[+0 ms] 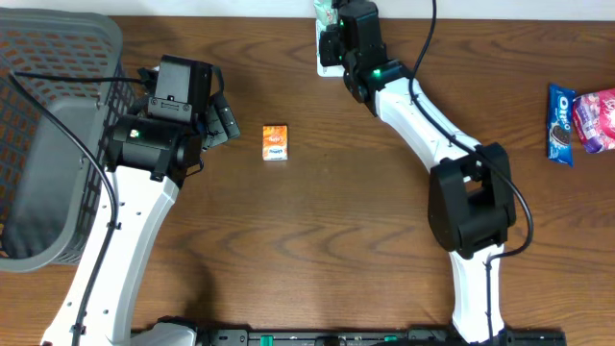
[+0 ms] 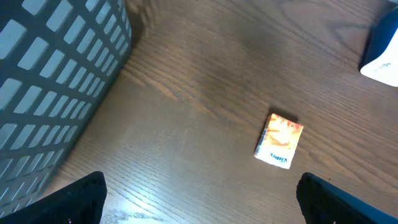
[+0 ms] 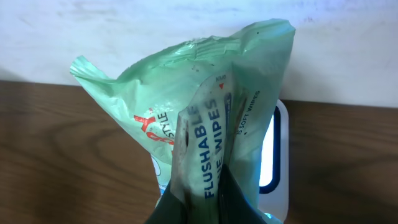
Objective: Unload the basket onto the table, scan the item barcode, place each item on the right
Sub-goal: 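Hold the mint-green packet under the scanner, then carry the mint-green packet right and set it beside the Oreo pack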
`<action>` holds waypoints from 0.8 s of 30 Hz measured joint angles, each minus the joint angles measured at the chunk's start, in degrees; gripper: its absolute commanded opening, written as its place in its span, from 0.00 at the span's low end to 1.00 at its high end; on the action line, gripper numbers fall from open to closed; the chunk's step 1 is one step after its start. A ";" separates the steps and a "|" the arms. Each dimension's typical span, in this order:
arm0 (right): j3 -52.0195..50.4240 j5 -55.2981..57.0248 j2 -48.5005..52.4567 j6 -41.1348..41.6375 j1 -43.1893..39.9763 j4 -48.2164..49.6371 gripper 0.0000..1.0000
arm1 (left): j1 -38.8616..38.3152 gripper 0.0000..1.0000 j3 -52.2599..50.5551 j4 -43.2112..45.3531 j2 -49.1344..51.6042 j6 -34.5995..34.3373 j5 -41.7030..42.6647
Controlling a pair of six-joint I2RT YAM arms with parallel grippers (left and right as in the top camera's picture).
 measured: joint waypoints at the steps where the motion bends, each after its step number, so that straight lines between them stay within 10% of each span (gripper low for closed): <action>1: 0.00 0.70 0.35 0.00 0.00 0.04 0.01 | 0.00 0.98 0.00 0.00 0.00 0.00 0.00; 12: 0.09 7.19 -0.48 0.00 -3.43 -8.74 0.01 | 0.00 0.98 0.00 0.00 0.00 -0.02 0.00; 24: 0.42 10.54 -6.80 -8.50 -24.90 -37.00 0.01 | 0.00 0.98 0.00 0.02 0.00 0.00 0.00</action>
